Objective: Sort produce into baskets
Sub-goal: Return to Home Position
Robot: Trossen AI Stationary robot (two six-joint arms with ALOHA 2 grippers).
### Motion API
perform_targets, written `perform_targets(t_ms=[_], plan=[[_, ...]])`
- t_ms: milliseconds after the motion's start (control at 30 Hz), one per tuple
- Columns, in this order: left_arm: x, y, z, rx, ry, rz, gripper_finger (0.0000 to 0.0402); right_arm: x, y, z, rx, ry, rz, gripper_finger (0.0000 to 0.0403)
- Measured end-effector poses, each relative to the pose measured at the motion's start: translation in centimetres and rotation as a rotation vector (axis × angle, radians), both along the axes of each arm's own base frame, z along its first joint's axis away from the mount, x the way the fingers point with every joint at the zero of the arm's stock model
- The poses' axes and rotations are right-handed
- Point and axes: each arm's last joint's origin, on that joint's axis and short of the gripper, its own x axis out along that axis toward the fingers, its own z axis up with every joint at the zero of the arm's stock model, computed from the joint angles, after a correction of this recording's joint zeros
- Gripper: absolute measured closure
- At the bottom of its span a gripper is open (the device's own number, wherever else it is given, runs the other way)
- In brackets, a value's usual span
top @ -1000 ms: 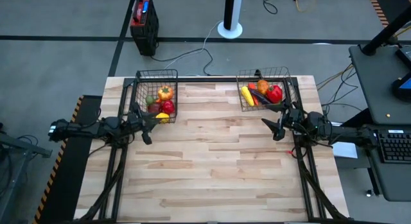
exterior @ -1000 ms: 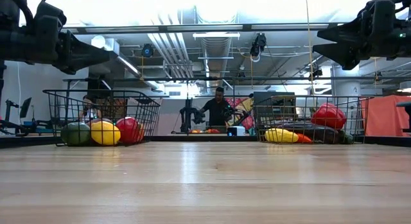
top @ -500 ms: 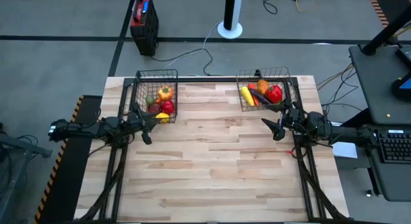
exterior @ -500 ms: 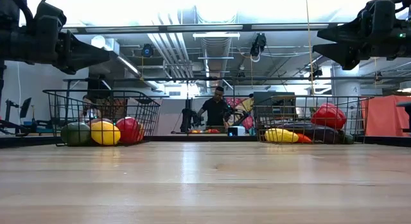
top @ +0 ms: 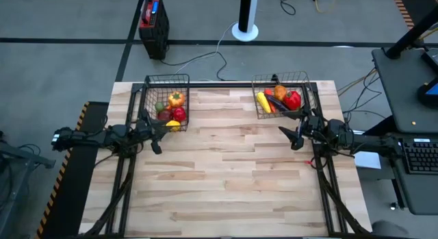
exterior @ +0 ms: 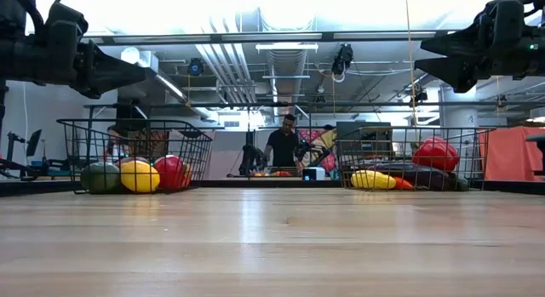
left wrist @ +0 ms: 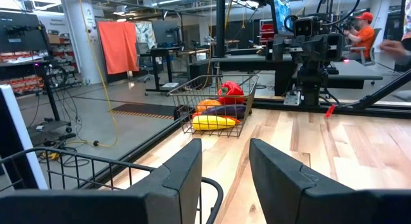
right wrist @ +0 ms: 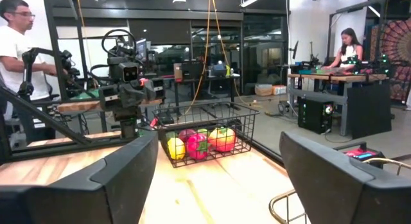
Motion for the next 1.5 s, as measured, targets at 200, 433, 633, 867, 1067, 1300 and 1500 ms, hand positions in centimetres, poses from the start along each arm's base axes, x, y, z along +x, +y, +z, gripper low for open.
perform_targets(t_ms=[200,433,633,867,1067,1300,1500], plan=[[0.00,0.00,0.00,0.000,0.000,0.000,0.0287,0.00,0.00,0.00,0.000,0.000,0.000,0.0080],[0.00,0.00,0.00,0.000,0.000,0.000,0.0287,0.00,0.00,0.00,0.000,0.000,0.000,0.0090],[0.00,0.00,0.00,0.000,0.000,0.000,0.0287,0.00,0.00,0.00,0.000,0.000,0.000,0.0098],[0.00,0.00,0.00,0.000,0.000,0.000,0.0287,0.00,0.00,0.00,0.000,0.000,0.000,0.0095],[0.00,0.00,0.00,0.000,0.000,0.000,0.0287,0.00,0.00,0.00,0.000,0.000,0.000,0.0085],[0.00,0.00,0.00,0.000,0.000,0.000,0.0287,0.00,0.00,0.00,0.000,0.000,0.000,0.0078],[0.00,0.00,0.00,0.000,0.000,0.000,0.0287,0.00,0.00,0.00,0.000,0.000,0.000,0.0085]])
